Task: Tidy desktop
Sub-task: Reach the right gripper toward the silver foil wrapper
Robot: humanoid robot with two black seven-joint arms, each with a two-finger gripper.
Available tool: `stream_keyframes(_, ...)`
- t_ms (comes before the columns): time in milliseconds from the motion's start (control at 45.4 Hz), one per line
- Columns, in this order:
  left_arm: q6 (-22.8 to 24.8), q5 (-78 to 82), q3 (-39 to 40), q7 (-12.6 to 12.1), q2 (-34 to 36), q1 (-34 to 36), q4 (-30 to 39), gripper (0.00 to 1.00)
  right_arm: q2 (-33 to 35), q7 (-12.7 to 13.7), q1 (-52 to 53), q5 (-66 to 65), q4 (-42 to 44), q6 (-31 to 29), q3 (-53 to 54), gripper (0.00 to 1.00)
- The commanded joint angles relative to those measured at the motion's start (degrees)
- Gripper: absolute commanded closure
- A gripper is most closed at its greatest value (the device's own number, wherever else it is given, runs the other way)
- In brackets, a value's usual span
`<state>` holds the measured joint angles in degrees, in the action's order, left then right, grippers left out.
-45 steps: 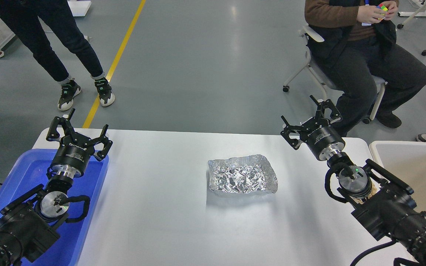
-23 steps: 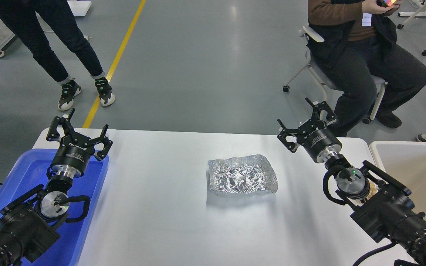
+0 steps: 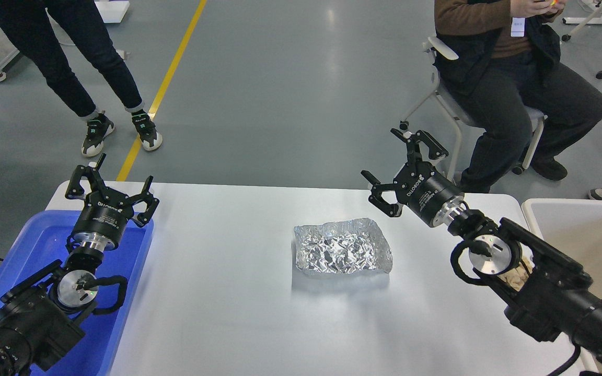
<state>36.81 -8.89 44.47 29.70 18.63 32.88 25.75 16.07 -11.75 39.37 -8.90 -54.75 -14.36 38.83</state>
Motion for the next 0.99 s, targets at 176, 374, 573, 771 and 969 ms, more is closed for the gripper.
stream_keyframes(176,0.01,0.02,0.00,0.00,0.00,0.08,0.00,0.00,3.70,-0.21,9.31,-26.77,-2.99,3.98,-14.38,0.00)
stream_keyframes(374,0.01,0.02,0.00,0.00,0.00,0.08,0.00,0.00,3.79,-1.79,15.56,-39.96,0.43,5.22,-25.11,0.00)
stream_keyframes(573,0.01,0.02,0.00,0.00,0.00,0.08,0.00,0.00,4.06,-2.93,17.14,-47.26,1.23,6.54,-32.14,0.00)
stream_keyframes(771,0.01,0.02,0.09,0.00,0.00,0.08,0.00,0.00,3.79,-3.98,16.97,-51.12,4.21,8.20,-36.19,0.00)
stream_keyframes(969,0.01,0.02,0.09,0.00,0.09,0.00,0.00,0.00,3.35,-6.27,16.79,-54.30,9.57,13.92,-42.34,0.00)
